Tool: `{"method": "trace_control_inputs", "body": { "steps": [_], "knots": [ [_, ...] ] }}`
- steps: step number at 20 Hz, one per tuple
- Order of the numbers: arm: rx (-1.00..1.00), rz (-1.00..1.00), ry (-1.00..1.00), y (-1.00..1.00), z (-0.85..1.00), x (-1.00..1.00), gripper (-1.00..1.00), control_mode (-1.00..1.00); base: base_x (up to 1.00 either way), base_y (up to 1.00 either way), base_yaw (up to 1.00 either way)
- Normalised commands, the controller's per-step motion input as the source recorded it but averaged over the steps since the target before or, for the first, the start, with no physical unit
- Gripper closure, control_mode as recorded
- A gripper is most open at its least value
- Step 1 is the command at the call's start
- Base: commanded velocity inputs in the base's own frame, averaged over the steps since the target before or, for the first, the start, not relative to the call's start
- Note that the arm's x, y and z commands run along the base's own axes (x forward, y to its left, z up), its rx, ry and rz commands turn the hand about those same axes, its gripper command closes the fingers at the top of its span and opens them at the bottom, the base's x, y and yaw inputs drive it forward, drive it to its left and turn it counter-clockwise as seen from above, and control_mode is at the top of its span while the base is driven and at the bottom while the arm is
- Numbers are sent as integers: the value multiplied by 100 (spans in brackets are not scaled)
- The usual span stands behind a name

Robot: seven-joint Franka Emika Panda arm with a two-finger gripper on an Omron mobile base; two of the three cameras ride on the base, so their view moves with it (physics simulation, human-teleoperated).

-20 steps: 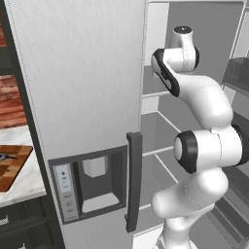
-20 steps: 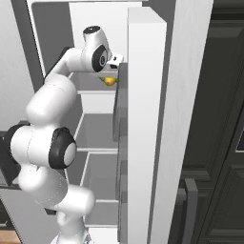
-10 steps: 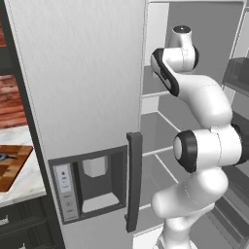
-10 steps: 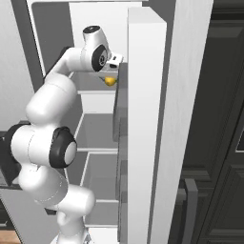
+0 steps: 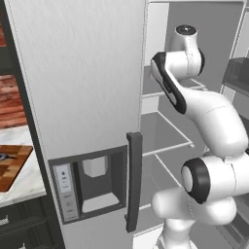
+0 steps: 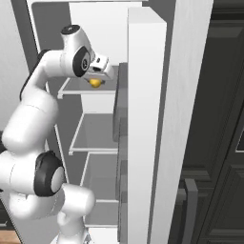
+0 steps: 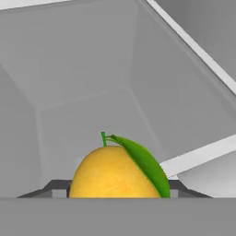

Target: Retrieve a lemon from the fridge and place it on the cutting board with the fish.

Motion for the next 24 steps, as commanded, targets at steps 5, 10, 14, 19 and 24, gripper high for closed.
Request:
{"method": "trace_control_inputs", "body": {
  "steps": [5,10,14,19,24],
  "knots": [
    [4,-2,5,28,36,-100,100,-100,0,0,0],
    [2,-2,15,4,2,-100,100,-100,0,0,0],
    [3,0,4,-3,0,-100,100,-100,0,0,0],
    [0,0,1,0,-7,-100,100,-100,0,0,0],
    [0,0,0,0,-37,-100,100,-100,0,0,0]
  ]
}}
